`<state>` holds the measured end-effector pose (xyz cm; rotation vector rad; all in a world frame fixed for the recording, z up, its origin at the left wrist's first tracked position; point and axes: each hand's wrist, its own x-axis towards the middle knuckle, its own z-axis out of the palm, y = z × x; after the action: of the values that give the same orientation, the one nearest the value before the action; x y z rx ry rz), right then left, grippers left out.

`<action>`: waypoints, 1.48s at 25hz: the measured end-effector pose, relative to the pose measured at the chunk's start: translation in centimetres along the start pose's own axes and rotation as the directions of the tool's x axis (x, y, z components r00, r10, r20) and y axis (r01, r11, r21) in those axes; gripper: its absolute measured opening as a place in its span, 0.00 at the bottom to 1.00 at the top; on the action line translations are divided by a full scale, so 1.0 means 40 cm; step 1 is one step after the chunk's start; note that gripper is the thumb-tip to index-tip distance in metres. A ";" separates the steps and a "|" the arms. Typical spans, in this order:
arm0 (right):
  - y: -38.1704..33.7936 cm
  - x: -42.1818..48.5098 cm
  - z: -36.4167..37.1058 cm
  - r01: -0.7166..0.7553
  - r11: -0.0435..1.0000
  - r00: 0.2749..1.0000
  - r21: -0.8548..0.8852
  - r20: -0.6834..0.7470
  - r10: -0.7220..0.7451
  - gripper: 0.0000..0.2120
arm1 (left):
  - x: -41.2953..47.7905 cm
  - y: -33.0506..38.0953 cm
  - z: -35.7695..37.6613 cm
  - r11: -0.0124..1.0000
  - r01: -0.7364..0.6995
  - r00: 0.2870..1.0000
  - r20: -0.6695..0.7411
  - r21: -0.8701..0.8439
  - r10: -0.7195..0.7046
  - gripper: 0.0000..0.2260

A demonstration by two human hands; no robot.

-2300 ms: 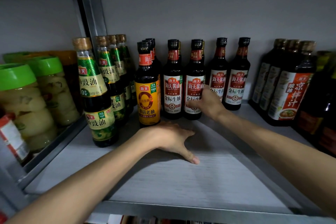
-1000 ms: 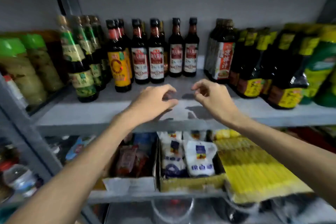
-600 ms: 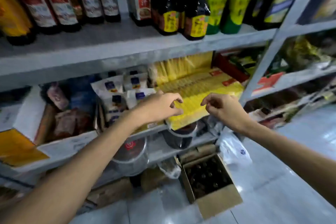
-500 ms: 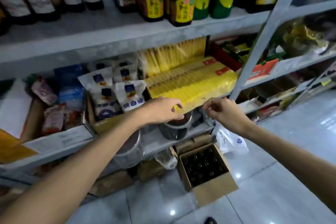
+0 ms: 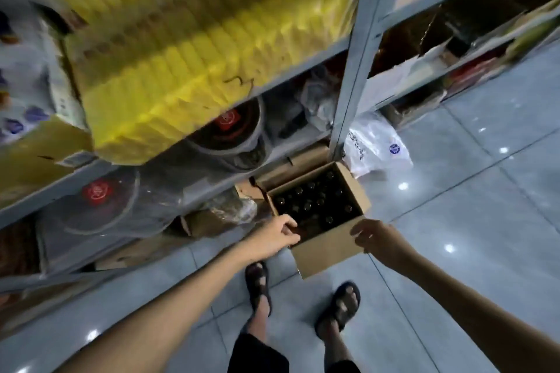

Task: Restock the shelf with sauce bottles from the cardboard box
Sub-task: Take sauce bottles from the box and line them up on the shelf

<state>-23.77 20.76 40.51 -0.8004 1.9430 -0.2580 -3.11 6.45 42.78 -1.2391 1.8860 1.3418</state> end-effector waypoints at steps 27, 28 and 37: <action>0.337 1.107 0.584 0.010 0.722 0.966 -0.692 -0.179 -0.185 0.14 | 1.044 -0.676 0.416 0.876 0.377 0.909 -0.060 -0.300 -0.411 0.17; 0.345 1.100 0.583 0.018 0.724 0.963 -0.689 -0.184 -0.199 0.13 | 1.046 -0.680 0.414 0.874 0.382 0.909 -0.047 -0.300 -0.413 0.16; 0.299 0.851 0.400 0.016 0.902 0.914 -0.432 -0.360 -0.188 0.09 | 0.931 -0.553 0.303 0.917 0.387 0.892 -0.213 -0.095 -0.398 0.19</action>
<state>-25.47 10.80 2.35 -1.2138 2.3841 -0.0599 -1.54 1.29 -1.87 -1.7550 1.6282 1.0694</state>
